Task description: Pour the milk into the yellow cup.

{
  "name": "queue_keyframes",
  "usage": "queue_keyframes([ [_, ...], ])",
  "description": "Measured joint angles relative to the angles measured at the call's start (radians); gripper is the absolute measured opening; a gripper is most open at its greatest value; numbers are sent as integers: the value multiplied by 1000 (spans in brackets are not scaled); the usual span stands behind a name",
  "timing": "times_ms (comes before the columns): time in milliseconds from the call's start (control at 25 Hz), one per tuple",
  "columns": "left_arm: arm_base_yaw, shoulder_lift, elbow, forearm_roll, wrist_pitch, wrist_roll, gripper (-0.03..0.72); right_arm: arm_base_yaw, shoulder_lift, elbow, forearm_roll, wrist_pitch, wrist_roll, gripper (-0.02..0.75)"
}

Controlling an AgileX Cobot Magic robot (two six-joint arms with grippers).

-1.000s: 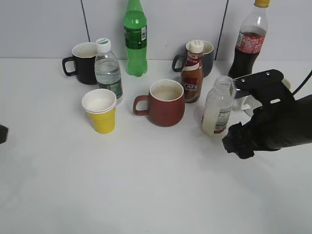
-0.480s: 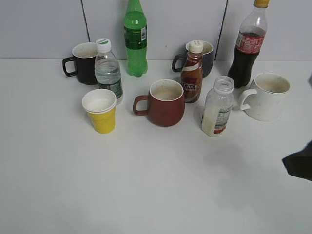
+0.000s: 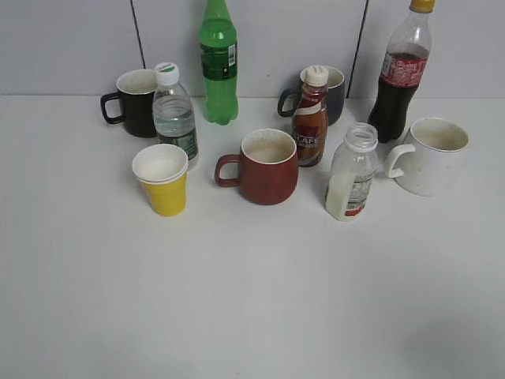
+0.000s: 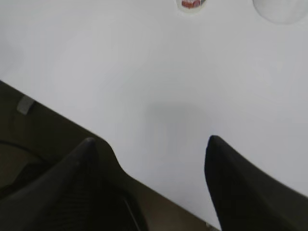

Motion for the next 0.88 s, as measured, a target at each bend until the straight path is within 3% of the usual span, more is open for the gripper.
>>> queue_keyframes([
  [320, 0, -27, 36, -3, -88, 7, 547, 0, -286, 19, 1, 0, -11, 515],
  [880, 0, -27, 36, -3, -89, 7, 545, 0, -296, 19, 3, -1, -13, 515],
])
